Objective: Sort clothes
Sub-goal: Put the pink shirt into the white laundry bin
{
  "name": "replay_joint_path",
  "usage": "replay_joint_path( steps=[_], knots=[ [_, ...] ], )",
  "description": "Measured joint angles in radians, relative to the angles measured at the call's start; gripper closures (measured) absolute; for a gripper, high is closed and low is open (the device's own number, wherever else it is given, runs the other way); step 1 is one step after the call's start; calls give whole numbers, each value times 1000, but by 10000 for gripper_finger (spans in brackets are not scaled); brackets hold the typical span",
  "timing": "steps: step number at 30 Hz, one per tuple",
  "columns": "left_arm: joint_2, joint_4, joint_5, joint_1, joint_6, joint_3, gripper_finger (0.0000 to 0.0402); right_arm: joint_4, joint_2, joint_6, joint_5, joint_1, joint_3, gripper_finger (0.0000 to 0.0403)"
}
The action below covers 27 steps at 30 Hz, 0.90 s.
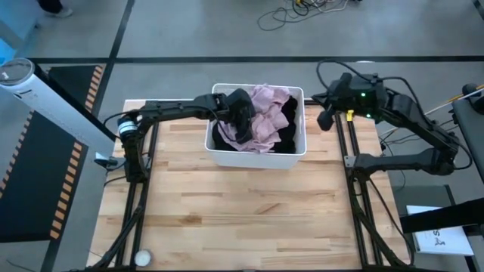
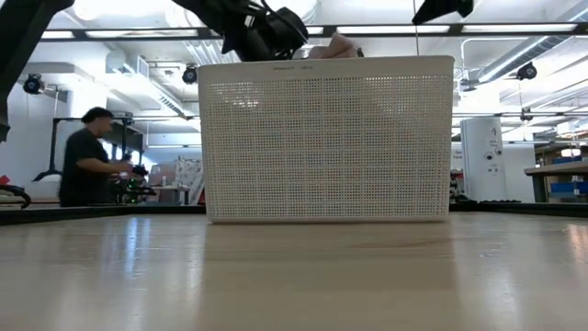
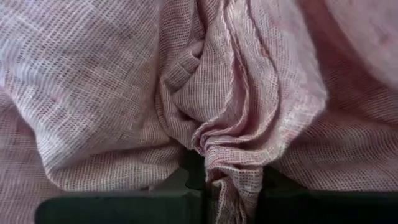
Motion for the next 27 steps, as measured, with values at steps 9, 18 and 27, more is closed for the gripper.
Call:
replay_joint_path(
  steps=[9,18,27],
  knots=[
    [-18,13,-1,0,-13,1,284,54,106,-1,-83,0,-11,403],
    [-126,17,-75,-16,-24,9,178,172,187,-71,-215,0,-12,403],
    [-307,57,-148,-37,-23,-15,133,389,234,-47,-394,2,-64,403]
  ],
)
